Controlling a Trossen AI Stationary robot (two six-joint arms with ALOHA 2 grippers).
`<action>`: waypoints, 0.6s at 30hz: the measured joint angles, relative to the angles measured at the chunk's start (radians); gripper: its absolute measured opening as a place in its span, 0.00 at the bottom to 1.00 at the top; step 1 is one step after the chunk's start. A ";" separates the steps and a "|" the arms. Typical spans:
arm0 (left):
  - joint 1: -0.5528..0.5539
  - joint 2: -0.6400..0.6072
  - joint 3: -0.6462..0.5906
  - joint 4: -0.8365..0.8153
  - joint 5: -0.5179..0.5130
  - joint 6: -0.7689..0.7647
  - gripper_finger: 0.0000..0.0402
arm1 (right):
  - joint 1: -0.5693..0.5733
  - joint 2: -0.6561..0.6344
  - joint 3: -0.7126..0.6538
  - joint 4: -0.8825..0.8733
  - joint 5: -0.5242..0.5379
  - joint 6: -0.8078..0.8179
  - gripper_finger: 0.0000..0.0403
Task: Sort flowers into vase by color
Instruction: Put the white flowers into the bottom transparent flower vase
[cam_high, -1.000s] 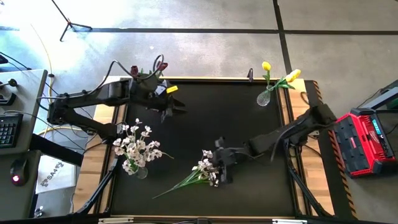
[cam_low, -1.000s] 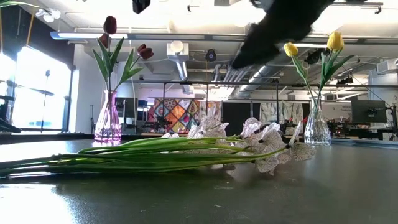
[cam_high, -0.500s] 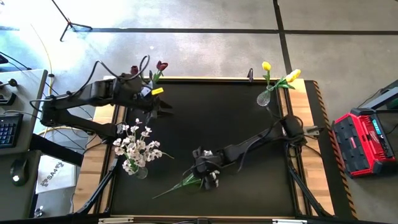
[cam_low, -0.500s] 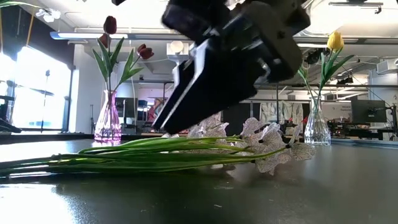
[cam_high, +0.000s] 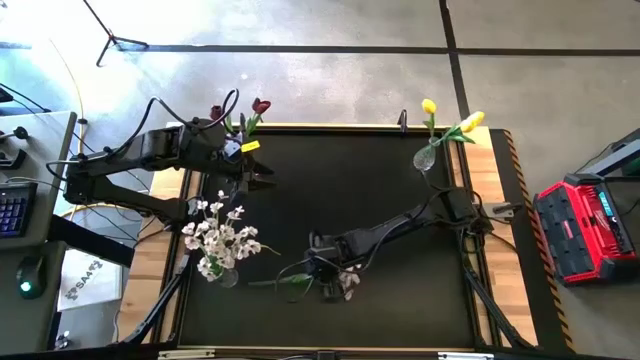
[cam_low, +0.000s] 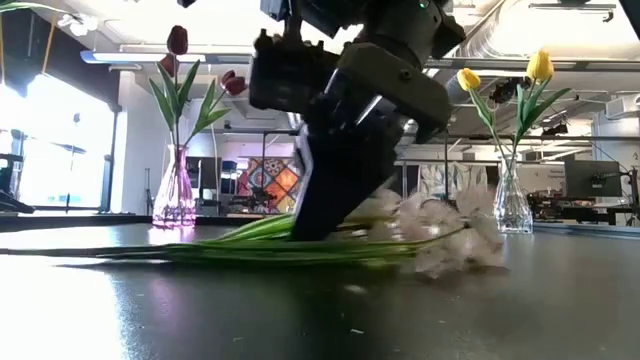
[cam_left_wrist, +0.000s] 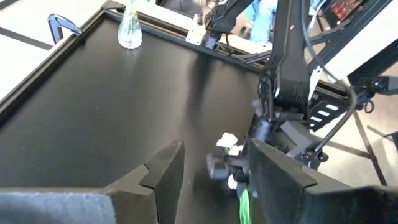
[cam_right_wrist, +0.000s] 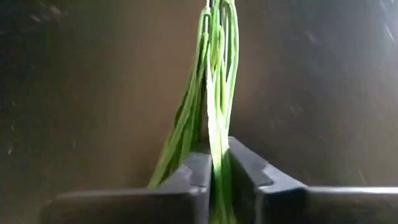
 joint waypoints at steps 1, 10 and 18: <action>0.003 0.001 0.000 -0.004 0.000 0.001 0.41 | -0.006 -0.011 0.004 -0.033 0.000 0.021 0.04; 0.014 -0.003 0.000 -0.059 -0.001 0.050 0.41 | -0.091 -0.201 0.011 -0.255 -0.013 0.336 0.01; 0.014 0.001 0.000 -0.057 -0.050 0.207 0.41 | -0.198 -0.388 0.010 -0.365 0.015 0.627 0.01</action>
